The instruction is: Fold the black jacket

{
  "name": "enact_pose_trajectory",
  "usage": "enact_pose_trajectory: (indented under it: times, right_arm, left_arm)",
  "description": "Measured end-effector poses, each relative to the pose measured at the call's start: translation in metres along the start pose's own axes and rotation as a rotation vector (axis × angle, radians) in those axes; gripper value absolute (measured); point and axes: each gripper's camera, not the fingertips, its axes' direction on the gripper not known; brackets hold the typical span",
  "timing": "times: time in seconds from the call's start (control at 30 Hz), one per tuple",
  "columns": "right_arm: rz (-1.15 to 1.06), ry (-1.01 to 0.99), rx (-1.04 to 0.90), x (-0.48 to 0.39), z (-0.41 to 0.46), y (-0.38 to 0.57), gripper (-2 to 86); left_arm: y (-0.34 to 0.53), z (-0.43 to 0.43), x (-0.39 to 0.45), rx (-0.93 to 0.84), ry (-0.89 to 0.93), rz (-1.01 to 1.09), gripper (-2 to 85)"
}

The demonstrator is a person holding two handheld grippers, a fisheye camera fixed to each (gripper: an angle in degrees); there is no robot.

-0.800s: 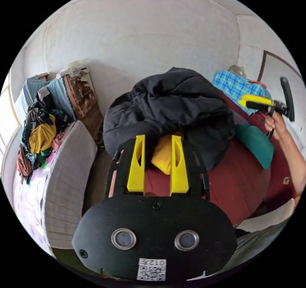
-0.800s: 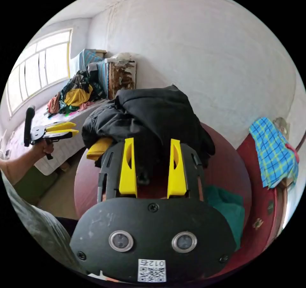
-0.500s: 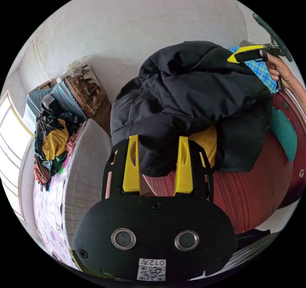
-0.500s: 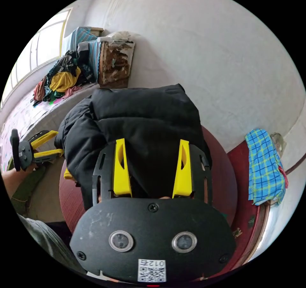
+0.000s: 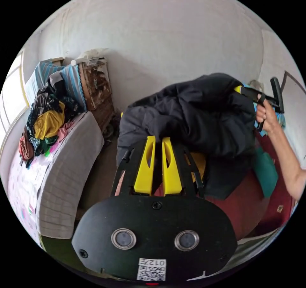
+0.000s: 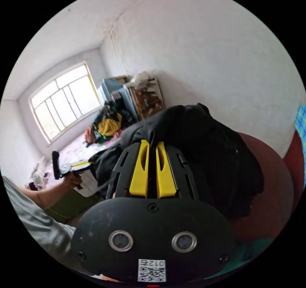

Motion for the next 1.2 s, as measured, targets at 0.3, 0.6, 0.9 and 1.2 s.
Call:
enact_pose_trajectory:
  times: [0.3, 0.6, 0.9, 1.2]
  right_arm:
    - [-0.158, -0.355, 0.307, 0.188, -0.17, -0.125, -0.9]
    - [-0.447, -0.659, 0.4, 0.304, -0.247, -0.223, -1.0]
    - [-0.53, -1.014, 0.319, 0.387, -0.107, -0.246, -0.9]
    - [-0.427, -1.35, 0.017, 0.464, 0.186, -0.233, -0.9]
  left_arm:
    - [-0.028, -0.169, -0.031, 0.39, 0.162, -0.206, 0.2]
    - [0.032, -0.384, -0.094, 0.74, 0.079, -0.3, 0.2]
    - [0.164, -0.603, -0.204, 0.917, -0.226, -0.386, 0.3]
    - [0.245, -0.79, -0.304, 0.931, -0.712, -0.502, 0.2]
